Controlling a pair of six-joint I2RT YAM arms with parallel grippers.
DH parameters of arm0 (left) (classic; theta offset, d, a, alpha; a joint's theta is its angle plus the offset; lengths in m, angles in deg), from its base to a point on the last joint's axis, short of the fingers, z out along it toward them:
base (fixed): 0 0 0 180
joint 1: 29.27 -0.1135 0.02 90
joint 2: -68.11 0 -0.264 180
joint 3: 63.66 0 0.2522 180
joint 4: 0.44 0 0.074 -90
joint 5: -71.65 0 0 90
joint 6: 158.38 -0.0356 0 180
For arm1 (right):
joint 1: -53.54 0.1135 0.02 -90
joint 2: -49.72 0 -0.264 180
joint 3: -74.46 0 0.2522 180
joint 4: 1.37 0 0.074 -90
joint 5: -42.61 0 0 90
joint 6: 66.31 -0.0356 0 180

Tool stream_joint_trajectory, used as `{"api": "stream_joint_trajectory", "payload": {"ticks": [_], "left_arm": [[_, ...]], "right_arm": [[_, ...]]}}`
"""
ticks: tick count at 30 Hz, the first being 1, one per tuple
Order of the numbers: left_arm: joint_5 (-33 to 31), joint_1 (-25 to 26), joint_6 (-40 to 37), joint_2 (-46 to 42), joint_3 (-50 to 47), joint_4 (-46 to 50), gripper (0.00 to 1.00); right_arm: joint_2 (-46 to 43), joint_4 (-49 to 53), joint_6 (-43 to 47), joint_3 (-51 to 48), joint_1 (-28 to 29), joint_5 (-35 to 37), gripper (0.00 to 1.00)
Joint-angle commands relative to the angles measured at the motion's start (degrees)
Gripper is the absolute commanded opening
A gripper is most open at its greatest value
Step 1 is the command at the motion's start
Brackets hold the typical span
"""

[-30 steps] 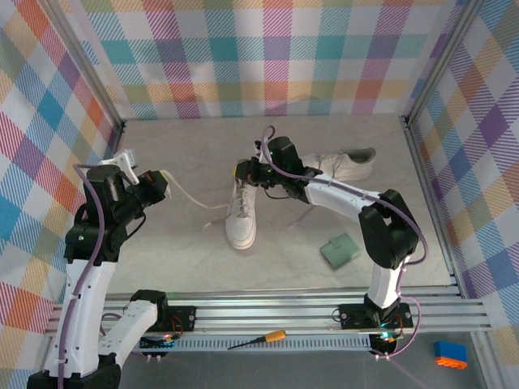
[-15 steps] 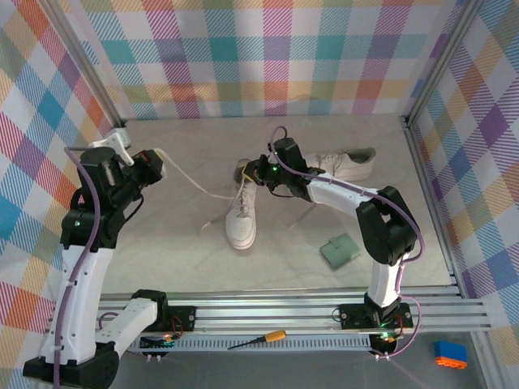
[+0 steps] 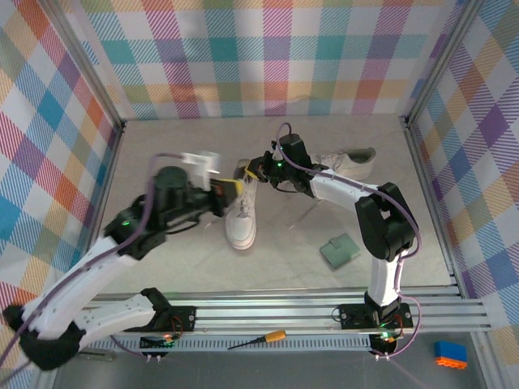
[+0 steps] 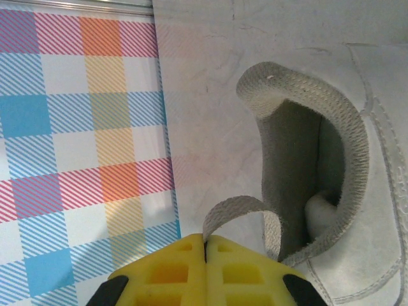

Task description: Tie the shoes

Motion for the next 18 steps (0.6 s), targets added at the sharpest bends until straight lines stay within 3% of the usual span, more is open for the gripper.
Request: {"api": "stream_joint_trajectory", "payload": {"ticks": [1,3,5,7,9,15,18], "left_arm": [[-6.9,2.5,-2.9,3.7,-0.3,-1.2,0.28],[-10.1,2.6,-3.9,1.7,-1.9,-1.5,0.54],[-12.4,2.2,-4.7,-0.1,-2.9,-1.5,0.64],[-15.7,1.4,-5.1,-1.1,-3.7,-0.4,0.63],[-18.0,-0.5,-4.5,-0.5,-4.6,1.0,0.55],[-14.0,-4.3,-6.6,4.5,-9.4,-4.5,0.39],[-12.7,-4.3,-8.6,6.4,-12.6,-11.1,0.38]], "right_arm": [[-0.1,-0.2,0.3,1.7,-0.4,-2.2,0.02],[-0.2,0.3,0.7,1.7,-0.4,-2.3,0.02],[-0.3,0.7,1.1,1.6,-0.5,-2.4,0.02],[-0.4,0.8,1.3,1.6,-0.5,-2.5,0.02],[-0.4,1.0,1.5,1.5,-0.5,-3.0,0.02],[-2.2,0.6,1.2,-0.1,-0.5,-3.8,0.03],[-3.7,-1.9,-0.9,-2.0,-0.5,-4.9,0.04]]}}
